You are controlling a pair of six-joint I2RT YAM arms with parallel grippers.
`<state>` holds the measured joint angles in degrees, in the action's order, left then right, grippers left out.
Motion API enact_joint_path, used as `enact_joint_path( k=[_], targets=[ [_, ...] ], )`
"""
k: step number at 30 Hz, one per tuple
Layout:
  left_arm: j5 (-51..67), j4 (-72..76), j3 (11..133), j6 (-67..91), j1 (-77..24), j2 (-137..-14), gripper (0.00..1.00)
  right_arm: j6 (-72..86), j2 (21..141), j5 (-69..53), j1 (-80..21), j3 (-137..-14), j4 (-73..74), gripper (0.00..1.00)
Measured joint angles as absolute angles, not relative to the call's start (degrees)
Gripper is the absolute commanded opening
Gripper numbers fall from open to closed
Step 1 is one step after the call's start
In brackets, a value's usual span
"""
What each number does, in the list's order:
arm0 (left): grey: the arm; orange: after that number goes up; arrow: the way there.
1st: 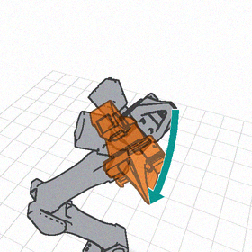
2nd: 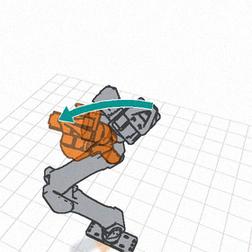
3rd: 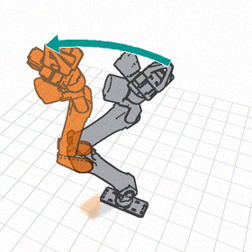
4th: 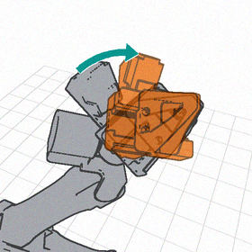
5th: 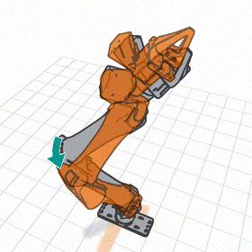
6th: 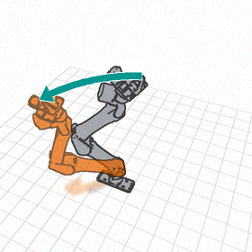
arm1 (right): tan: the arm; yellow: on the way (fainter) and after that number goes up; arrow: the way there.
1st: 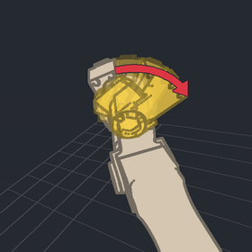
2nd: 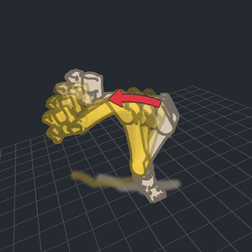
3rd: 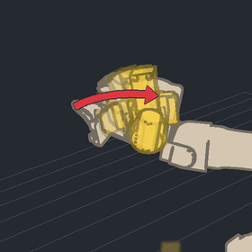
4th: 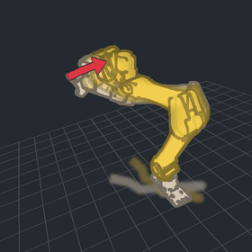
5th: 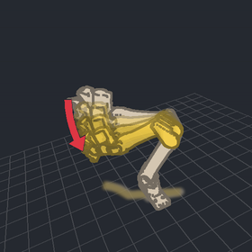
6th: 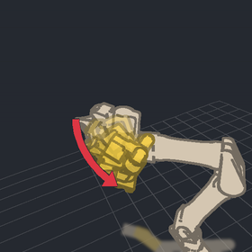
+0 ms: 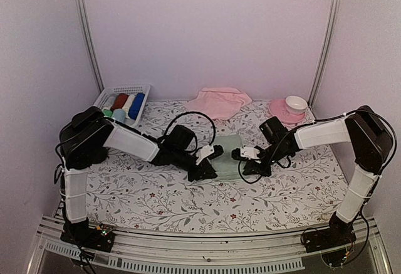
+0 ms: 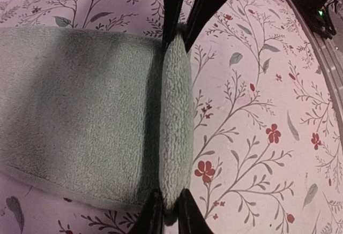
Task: Roll the towels
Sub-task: Roll the towel at the center of the board.
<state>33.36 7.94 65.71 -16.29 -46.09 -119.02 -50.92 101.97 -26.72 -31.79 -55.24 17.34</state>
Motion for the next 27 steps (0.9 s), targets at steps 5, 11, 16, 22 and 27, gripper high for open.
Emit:
enact_joint_path(
  k=[5,11,16,22,27],
  targets=[
    [32.25,7.66,66.52,-15.73,-46.09,-120.05,0.1,-50.15,102.59,-25.85,-31.79,-55.7,17.39,0.17],
    [30.74,6.7,68.29,-14.68,-46.0,-121.25,0.03,-49.65,103.26,-24.34,-31.79,-56.16,17.23,0.27],
    [30.83,5.74,70.17,-13.63,-45.45,-122.39,0.0,-49.34,103.24,-23.38,-31.75,-56.21,16.95,0.44],
    [31.33,5.1,70.48,-13.41,-45.08,-122.5,0.0,-49.47,100.82,-22.9,-31.42,-56.03,16.6,0.52],
    [31.77,4.25,71.11,-13.41,-44.93,-122.78,0.0,-49.52,95.92,-24.58,-30.68,-55.7,15.99,0.49]
  ],
)
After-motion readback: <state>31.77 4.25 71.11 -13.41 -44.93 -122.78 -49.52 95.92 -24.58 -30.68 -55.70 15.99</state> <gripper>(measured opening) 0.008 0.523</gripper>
